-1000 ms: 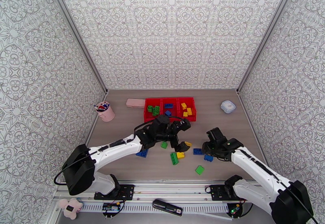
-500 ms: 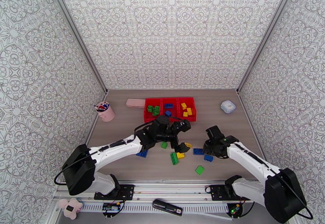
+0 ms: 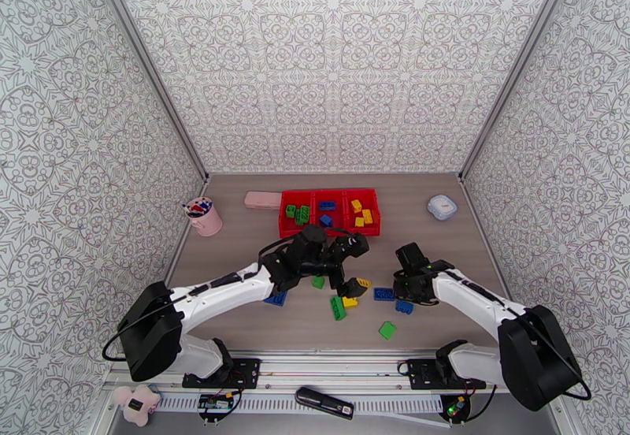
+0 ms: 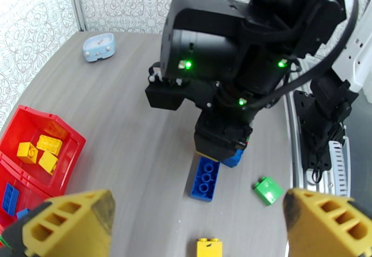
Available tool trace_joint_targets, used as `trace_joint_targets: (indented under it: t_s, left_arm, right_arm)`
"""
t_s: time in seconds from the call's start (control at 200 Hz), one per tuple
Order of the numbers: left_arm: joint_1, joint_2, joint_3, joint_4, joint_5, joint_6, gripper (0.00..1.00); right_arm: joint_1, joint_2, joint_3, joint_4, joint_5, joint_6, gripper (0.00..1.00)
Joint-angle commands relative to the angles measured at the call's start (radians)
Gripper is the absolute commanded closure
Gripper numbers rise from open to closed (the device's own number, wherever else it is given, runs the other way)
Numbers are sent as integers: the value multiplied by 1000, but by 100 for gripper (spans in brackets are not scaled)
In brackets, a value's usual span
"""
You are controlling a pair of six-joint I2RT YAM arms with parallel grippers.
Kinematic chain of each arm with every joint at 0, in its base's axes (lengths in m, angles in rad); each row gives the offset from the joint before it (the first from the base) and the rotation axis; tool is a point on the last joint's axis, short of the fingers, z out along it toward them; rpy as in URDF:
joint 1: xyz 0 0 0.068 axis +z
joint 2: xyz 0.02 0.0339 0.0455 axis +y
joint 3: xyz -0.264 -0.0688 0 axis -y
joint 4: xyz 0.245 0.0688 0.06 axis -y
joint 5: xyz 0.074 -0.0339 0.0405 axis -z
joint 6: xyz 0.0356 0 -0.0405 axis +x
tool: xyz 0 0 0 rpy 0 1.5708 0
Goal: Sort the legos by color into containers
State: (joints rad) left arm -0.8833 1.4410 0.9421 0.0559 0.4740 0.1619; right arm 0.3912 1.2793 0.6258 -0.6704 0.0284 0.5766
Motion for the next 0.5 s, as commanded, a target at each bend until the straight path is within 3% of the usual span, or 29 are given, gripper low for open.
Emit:
trace_joint_targets:
  t_s: [0.0, 0.21, 0.495]
  left_arm:
    - [11, -39, -24, -2, -21, 10, 0]
    - [35, -89, -65, -7, -43, -4, 0]
    - [52, -170, -129, -14, -137, -35, 0]
  right_arm:
    - [-6, -43, 1, -19, -10, -6, 78]
    - [-6, -63, 74, -38, -37, -57, 79]
    - [-6, 45, 280, -13, -77, -162, 77]
